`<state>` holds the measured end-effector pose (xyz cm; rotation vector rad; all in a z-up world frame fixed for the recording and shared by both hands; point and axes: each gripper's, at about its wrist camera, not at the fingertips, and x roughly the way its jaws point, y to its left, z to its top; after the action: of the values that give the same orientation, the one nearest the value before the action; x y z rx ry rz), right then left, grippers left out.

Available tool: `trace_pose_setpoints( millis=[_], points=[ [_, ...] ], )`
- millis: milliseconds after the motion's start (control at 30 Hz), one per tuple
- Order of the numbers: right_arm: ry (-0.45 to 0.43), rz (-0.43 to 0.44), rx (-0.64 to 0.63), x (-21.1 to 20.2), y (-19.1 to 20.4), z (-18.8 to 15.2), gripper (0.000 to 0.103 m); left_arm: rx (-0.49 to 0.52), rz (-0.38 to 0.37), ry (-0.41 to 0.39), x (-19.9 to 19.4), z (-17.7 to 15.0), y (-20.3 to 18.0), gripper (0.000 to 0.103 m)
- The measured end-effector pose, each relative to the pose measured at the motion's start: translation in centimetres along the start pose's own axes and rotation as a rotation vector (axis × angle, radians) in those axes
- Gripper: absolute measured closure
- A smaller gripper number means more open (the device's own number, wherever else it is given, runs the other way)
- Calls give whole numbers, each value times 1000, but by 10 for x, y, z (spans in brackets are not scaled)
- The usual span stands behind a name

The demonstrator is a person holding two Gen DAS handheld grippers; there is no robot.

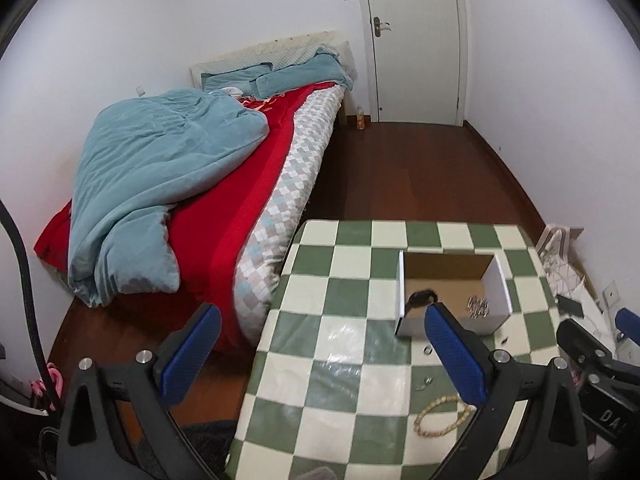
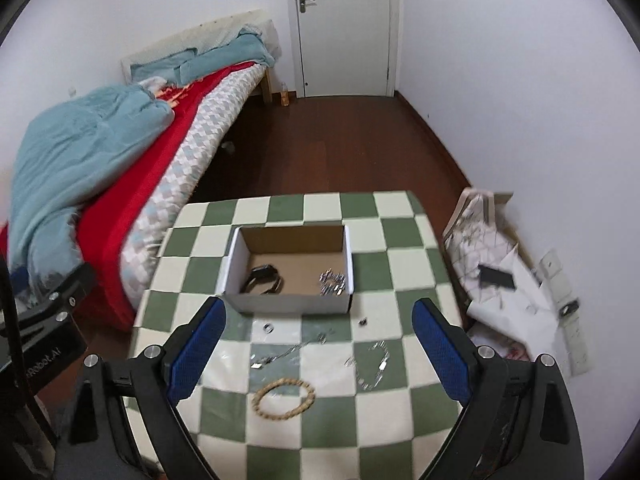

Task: Organize jewelry
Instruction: 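Lift both open tools back out of the box, then grasp the wooden bead bracelet with the left tool while the right tool grips a thin silver chain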

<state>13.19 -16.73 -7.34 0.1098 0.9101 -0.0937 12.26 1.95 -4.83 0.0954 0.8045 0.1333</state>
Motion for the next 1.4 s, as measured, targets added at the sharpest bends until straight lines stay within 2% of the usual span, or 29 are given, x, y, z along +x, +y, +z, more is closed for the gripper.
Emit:
trace_pose_setpoints(
  millis=[100,167,300,433,567,700,767,800,833,867,1033,1133,1233,1300,1333,1367,1400],
  points=[
    [105,13,35,14,-13,-28,7,30,0,56,15,-25,-5,0],
    [162,-10,61,29,-27,-48,8,51,-4,103,32,-43,-10,0],
    [277,-45,120,68,-59,-90,8,85,-40,235,75,-81,-29,0],
    [351,-75,135,98,-81,-116,17,160,-92,341,108,-109,-63,1],
    [378,-86,154,121,-97,-124,22,234,-136,410,132,-126,-96,4],
    [383,-75,187,140,-109,-119,31,293,-151,454,152,-137,-119,26],
    [376,-69,191,151,-113,-114,41,313,-142,459,157,-140,-126,48],
    [376,-69,186,158,-114,-112,43,318,-144,464,159,-143,-127,70],
    [378,-66,185,164,-114,-109,45,310,-164,455,159,-144,-126,88],
    [380,-63,181,172,-115,-107,48,310,-160,450,158,-145,-126,97],
    [392,-67,161,205,-114,-99,48,364,-91,400,154,-153,-119,97],
    [402,-59,154,220,-110,-98,48,335,-68,404,156,-151,-106,97],
    [382,-110,86,227,-98,-95,49,302,-51,411,160,-146,-96,97],
    [361,-117,64,228,-92,-95,57,286,-47,413,161,-145,-92,97],
    [353,-114,56,228,-89,-95,69,281,-47,414,163,-143,-90,97],
    [343,-112,42,227,-86,-95,89,275,-46,415,163,-143,-90,97],
    [338,-114,29,227,-82,-95,94,271,-47,416,163,-143,-90,97]
  ],
)
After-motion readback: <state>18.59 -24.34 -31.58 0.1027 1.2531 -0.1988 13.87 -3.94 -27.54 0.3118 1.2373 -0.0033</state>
